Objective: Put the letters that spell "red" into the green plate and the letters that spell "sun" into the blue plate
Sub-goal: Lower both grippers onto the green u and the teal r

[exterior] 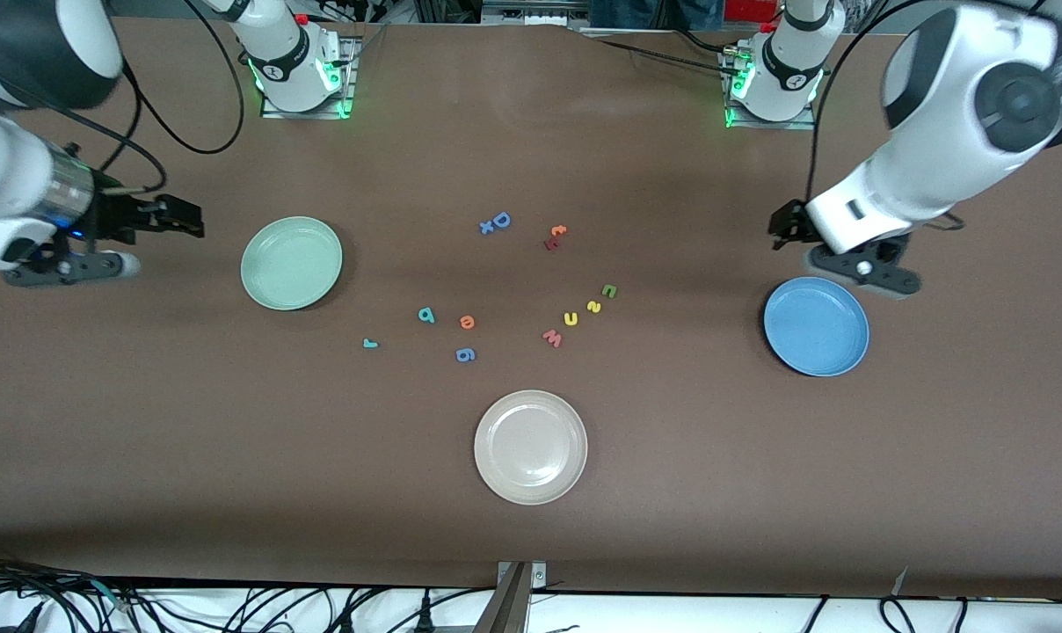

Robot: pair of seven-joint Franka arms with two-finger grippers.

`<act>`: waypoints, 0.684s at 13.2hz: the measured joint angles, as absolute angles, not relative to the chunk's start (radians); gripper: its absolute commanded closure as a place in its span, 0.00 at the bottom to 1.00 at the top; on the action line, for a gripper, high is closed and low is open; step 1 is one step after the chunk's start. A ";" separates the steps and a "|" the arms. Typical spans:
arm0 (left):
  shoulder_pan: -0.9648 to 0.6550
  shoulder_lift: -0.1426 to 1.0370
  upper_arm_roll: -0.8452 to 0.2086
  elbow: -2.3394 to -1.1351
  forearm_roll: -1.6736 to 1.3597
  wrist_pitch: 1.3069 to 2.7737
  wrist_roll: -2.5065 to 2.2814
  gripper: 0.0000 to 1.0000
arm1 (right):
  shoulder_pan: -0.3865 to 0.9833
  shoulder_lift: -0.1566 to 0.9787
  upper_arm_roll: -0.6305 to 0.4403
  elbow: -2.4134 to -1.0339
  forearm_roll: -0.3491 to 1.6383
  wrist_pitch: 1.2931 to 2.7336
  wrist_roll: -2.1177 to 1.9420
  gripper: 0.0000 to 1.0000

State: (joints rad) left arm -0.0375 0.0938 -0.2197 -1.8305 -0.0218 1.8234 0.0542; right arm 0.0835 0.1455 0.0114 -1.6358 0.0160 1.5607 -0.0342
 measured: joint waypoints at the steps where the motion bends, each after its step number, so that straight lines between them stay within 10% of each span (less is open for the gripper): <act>1: -0.052 0.117 -0.221 -1.856 -0.022 1.878 0.053 0.00 | 0.089 0.174 0.011 -1.633 0.016 1.565 -0.034 0.01; 9: -0.158 0.303 -0.282 -1.966 -0.022 2.177 0.057 0.03 | 0.196 0.443 0.012 -1.629 0.016 1.905 0.116 0.12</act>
